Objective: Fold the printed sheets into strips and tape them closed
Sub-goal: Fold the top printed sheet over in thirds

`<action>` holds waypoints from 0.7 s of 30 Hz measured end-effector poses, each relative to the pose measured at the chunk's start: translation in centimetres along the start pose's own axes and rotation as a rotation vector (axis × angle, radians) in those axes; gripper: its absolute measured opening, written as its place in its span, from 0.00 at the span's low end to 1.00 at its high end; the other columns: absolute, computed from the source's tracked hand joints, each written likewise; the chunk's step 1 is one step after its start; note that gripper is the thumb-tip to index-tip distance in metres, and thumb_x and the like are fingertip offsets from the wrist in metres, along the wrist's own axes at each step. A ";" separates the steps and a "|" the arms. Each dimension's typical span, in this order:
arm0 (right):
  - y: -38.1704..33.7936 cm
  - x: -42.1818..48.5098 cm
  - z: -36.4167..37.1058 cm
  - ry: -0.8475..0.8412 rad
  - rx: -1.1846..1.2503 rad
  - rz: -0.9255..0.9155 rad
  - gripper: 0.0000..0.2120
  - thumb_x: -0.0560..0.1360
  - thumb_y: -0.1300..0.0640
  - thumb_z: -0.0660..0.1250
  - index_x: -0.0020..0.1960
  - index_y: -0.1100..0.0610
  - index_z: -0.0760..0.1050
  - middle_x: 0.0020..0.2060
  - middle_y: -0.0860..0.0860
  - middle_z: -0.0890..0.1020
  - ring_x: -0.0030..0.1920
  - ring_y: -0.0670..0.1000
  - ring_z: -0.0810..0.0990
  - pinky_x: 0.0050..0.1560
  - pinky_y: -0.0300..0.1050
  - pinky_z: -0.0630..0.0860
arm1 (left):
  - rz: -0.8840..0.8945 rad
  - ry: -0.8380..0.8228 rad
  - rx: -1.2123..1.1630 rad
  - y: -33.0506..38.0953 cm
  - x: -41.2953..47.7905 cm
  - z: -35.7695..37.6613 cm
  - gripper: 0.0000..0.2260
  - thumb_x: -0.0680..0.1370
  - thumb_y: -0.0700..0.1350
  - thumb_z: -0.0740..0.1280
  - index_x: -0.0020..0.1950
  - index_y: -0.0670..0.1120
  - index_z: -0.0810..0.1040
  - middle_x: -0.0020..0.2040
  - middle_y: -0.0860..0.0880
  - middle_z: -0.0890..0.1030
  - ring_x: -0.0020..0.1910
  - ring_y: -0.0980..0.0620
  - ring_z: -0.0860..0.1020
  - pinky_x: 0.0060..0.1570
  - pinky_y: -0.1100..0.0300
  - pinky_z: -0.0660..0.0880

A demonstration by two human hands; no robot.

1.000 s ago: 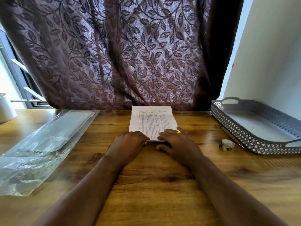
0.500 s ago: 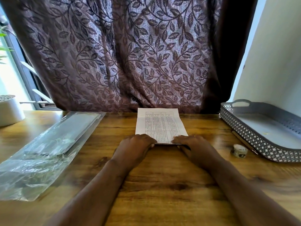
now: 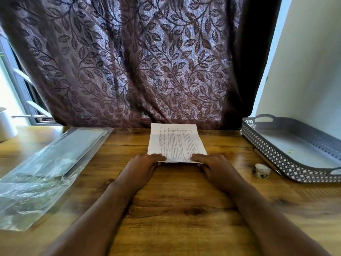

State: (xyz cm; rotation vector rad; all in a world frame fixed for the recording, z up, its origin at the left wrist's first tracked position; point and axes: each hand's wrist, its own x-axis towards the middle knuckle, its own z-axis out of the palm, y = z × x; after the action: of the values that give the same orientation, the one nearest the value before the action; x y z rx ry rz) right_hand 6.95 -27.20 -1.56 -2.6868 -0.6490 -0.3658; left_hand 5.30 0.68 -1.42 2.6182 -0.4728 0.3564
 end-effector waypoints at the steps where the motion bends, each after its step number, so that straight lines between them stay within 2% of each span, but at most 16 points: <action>1: 0.0 -0.2 -0.1 0.009 0.008 0.006 0.21 0.79 0.63 0.66 0.71 0.50 0.77 0.69 0.49 0.78 0.69 0.50 0.76 0.67 0.36 0.67 | 0.003 0.002 0.000 0.1 -0.1 -0.1 0.16 0.83 0.46 0.63 0.70 0.59 0.76 0.70 0.52 0.78 0.66 0.50 0.78 0.62 0.60 0.74; 3: 0.1 -0.7 -0.3 0.014 0.013 0.013 0.19 0.80 0.62 0.66 0.69 0.50 0.78 0.68 0.49 0.79 0.67 0.51 0.78 0.63 0.34 0.66 | 0.009 -0.022 0.019 0.3 -0.5 -0.3 0.17 0.84 0.45 0.63 0.71 0.59 0.74 0.71 0.51 0.77 0.67 0.51 0.77 0.63 0.59 0.74; 7: 0.1 -2.5 -0.7 -0.034 -0.052 -0.001 0.18 0.82 0.56 0.65 0.69 0.43 0.77 0.67 0.47 0.80 0.62 0.49 0.81 0.59 0.36 0.73 | 0.046 -0.129 0.126 0.4 -1.7 -1.0 0.20 0.85 0.46 0.60 0.77 0.58 0.67 0.74 0.50 0.74 0.69 0.49 0.75 0.67 0.55 0.72; 10: -0.1 -3.8 -1.2 -0.032 -0.060 -0.020 0.18 0.81 0.56 0.67 0.68 0.42 0.77 0.65 0.46 0.81 0.61 0.48 0.82 0.57 0.32 0.70 | 0.081 -0.193 0.158 0.4 -3.1 -1.6 0.21 0.85 0.47 0.58 0.79 0.58 0.63 0.77 0.50 0.69 0.73 0.49 0.72 0.72 0.55 0.68; 12: -0.3 -4.4 -1.5 -0.042 -0.067 -0.036 0.18 0.81 0.57 0.67 0.68 0.43 0.78 0.64 0.46 0.82 0.61 0.49 0.83 0.61 0.37 0.74 | 0.093 -0.210 0.163 0.5 -3.8 -1.9 0.21 0.85 0.47 0.58 0.79 0.59 0.63 0.79 0.51 0.66 0.75 0.49 0.69 0.75 0.53 0.65; 14: -0.7 -5.0 -1.8 -0.059 -0.082 -0.055 0.18 0.80 0.57 0.67 0.69 0.43 0.77 0.63 0.46 0.82 0.59 0.50 0.84 0.61 0.45 0.79 | 0.096 -0.224 0.172 0.8 -4.5 -2.2 0.21 0.85 0.47 0.57 0.79 0.59 0.63 0.79 0.51 0.66 0.75 0.49 0.69 0.76 0.52 0.64; 18: -1.4 -6.6 -2.2 -0.036 -0.069 -0.081 0.19 0.79 0.58 0.68 0.68 0.44 0.78 0.61 0.47 0.84 0.54 0.49 0.85 0.58 0.47 0.80 | 0.117 -0.252 0.203 1.5 -6.1 -2.4 0.22 0.85 0.48 0.56 0.80 0.58 0.61 0.80 0.51 0.63 0.77 0.51 0.66 0.76 0.55 0.59; 21: -2.0 -8.2 -2.6 -0.021 -0.073 -0.107 0.20 0.79 0.58 0.69 0.68 0.44 0.78 0.61 0.46 0.84 0.55 0.50 0.85 0.59 0.49 0.80 | 0.160 -0.255 0.278 2.3 -7.5 -2.5 0.23 0.85 0.45 0.56 0.81 0.57 0.59 0.81 0.50 0.62 0.77 0.51 0.65 0.76 0.52 0.63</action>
State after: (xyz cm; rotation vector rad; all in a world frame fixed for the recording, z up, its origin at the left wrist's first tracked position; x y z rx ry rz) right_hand -1.50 -29.72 -1.34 -2.7345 -0.8021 -0.3972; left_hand -2.83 1.92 -0.79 2.9207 -0.7698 0.1458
